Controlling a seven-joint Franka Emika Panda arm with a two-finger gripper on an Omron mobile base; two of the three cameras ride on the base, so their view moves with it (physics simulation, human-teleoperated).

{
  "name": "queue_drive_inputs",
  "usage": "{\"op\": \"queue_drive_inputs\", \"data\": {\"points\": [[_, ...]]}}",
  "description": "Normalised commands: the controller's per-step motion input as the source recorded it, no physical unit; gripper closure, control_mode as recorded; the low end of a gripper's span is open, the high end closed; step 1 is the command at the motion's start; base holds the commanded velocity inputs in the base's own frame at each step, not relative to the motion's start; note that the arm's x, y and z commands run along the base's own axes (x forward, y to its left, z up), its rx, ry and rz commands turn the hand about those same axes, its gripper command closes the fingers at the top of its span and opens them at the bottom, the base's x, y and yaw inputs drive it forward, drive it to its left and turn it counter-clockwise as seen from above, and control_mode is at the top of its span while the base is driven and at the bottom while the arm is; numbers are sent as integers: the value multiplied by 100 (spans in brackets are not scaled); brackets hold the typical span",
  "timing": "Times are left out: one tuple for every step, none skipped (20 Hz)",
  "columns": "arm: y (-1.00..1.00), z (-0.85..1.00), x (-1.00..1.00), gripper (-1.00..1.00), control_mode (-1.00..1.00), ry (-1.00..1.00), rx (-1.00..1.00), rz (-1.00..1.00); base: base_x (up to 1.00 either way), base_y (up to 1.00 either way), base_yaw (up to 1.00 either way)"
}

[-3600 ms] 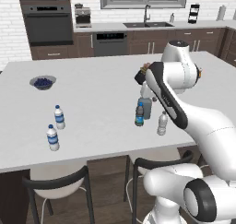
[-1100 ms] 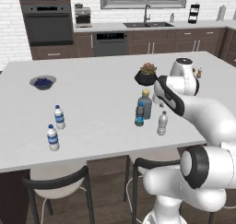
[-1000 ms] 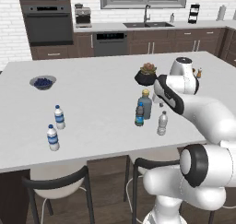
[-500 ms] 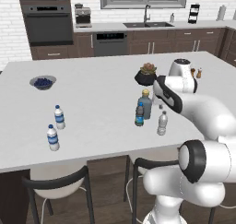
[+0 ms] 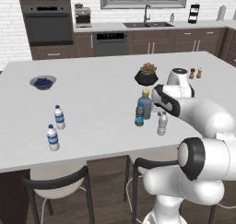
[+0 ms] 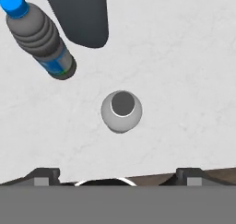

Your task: Move the plastic bottles in the middle to the plastics group, and the glass bottles in the middle to the glass group.

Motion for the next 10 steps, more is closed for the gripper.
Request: {"op": "queue_drive_inputs", "data": {"points": [[0, -26, 6, -100, -100, 0, 0, 0, 0, 0, 0], [0, -19, 11, -100, -100, 0, 0, 0, 0, 0, 0], [0, -9, 14, -100, -100, 0, 0, 0, 0, 0, 0], [0, 0, 14, -100, -100, -2, 0, 0, 0, 0, 0], [-1, 0, 16, -100, -100, -2, 0, 0, 0, 0, 0], [-2, 0, 16, -100, -100, -2, 0, 0, 0, 0, 0], [-4, 0, 19, -100, -100, -1, 0, 0, 0, 0, 0], [-4, 0, 22, -100, -100, 0, 0, 0, 0, 0, 0], [-4, 0, 23, -100, -100, 0, 0, 0, 0, 0, 0], [-4, 0, 23, -100, -100, 0, 0, 0, 0, 0, 0]]}}
